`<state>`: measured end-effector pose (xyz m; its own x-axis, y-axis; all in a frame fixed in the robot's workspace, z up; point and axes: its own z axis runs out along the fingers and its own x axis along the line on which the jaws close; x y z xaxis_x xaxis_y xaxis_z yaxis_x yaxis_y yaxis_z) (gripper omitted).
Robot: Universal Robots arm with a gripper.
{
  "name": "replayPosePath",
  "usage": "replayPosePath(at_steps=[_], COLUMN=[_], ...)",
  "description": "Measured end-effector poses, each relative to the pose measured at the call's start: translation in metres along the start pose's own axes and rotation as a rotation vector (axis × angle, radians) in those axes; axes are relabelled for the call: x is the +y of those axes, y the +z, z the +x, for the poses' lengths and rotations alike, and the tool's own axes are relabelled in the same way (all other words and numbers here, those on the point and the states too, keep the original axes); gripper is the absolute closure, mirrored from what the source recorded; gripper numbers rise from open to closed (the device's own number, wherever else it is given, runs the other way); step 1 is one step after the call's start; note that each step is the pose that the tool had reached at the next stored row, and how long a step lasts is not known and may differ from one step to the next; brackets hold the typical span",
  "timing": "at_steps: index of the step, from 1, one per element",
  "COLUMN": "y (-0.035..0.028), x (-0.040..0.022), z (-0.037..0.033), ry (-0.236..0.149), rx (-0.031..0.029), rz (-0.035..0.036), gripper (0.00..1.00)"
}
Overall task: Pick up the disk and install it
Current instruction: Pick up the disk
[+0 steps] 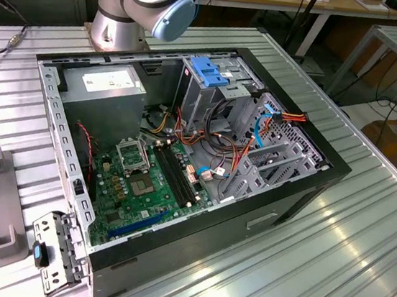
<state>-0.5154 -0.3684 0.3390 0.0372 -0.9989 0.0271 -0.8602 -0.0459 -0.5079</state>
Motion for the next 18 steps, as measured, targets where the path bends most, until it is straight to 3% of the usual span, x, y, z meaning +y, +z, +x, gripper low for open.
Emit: replayPosePath(at_steps=[2,8,10,13,14,18], y=[0.0000,-0.0001,-0.0041,-0.0113,-0.0121,-0.0127], x=[0.0001,0.0000,-0.0024,-0.0067,-0.0073,-0.0076], z=[0.0000,0.0000,0.0001,0.0004,0.0004,0.0004], ry=[0.000,0.000,0.000,0.001,0.002,0.011], rx=[-0.0001,0.0000,-0.0003,-0.0022,-0.0041,-0.0226], rz=[0.0000,0.0000,-0.0017,-0.0113,-0.0165,-0.0939], gripper=[0.55,0.55,0.55,0.55,0.55,0.55])
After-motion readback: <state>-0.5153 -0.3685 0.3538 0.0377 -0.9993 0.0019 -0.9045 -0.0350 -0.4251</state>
